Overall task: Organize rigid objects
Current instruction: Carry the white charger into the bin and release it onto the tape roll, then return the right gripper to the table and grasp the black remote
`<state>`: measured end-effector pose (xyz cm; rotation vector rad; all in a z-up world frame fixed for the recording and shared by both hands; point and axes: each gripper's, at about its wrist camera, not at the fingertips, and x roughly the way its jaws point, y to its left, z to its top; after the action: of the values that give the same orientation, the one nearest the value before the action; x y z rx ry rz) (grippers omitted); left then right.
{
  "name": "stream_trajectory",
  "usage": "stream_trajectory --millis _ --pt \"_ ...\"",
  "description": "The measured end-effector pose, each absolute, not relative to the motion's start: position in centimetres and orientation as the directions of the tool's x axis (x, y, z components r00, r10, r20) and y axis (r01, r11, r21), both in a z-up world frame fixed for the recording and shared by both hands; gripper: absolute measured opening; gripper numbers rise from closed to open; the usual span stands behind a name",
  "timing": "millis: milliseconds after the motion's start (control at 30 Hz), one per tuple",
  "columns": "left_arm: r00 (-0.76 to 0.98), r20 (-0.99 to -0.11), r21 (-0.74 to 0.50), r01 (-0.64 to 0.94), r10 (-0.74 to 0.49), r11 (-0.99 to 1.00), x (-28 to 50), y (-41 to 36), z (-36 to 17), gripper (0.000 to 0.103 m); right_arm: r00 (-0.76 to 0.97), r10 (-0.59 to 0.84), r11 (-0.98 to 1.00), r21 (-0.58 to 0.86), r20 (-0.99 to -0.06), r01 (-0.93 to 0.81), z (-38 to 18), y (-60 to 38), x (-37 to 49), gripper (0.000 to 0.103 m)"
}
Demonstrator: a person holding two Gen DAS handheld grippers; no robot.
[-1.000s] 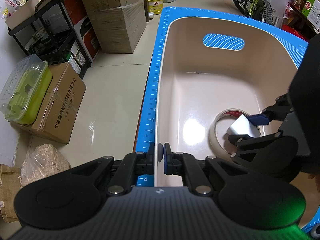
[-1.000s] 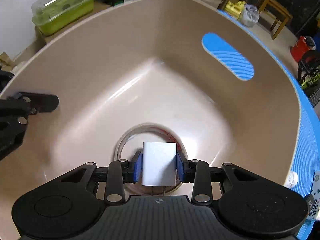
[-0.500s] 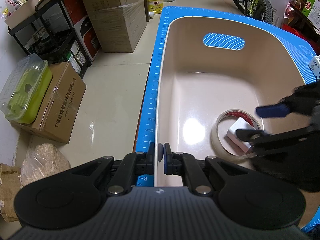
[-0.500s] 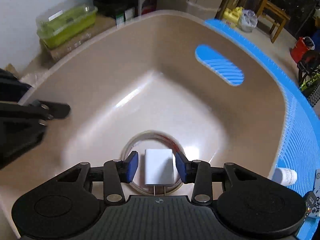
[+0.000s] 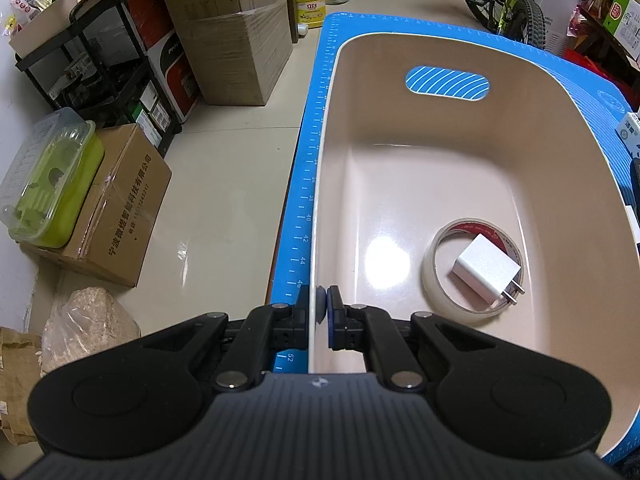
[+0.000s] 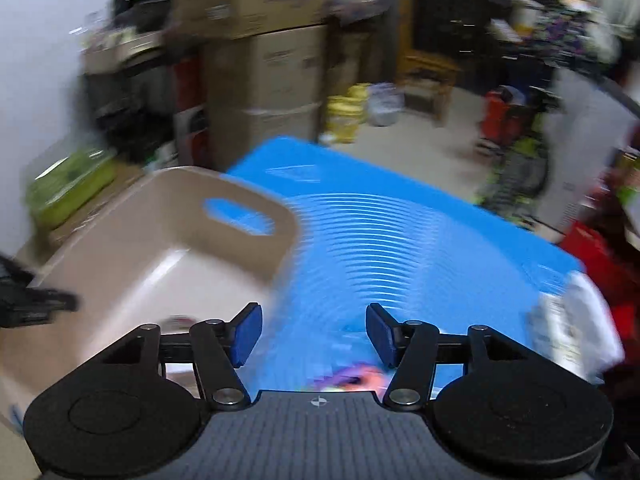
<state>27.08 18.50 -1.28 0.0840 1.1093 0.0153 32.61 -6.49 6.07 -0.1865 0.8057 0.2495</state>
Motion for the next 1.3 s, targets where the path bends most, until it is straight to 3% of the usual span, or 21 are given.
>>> stream_trajectory --millis 367,967,1133,1300 --pt "0.444 -0.894 0.079 0.032 0.056 0.996 27.2 18.5 -1.3 0.009 0.616 -0.099 0.990 -0.140 -0.781 -0.018 -1.2 -17.6 33.7 0.067" --pt "0.443 -0.894 0.082 0.033 0.059 0.996 27.2 18.3 -1.2 0.009 0.600 -0.089 0.995 -0.042 -0.795 0.093 -7.6 -20.0 34.2 0.067" --pt "0.444 -0.894 0.082 0.033 0.059 0.996 27.2 18.3 -1.2 0.009 0.603 -0.079 0.995 -0.027 -0.794 0.095 -8.3 -20.1 34.4 0.054" --pt "0.444 -0.894 0.081 0.033 0.058 0.996 27.2 18.3 -1.2 0.009 0.611 -0.073 0.996 -0.025 -0.789 0.087 -8.3 -20.0 34.0 0.054"
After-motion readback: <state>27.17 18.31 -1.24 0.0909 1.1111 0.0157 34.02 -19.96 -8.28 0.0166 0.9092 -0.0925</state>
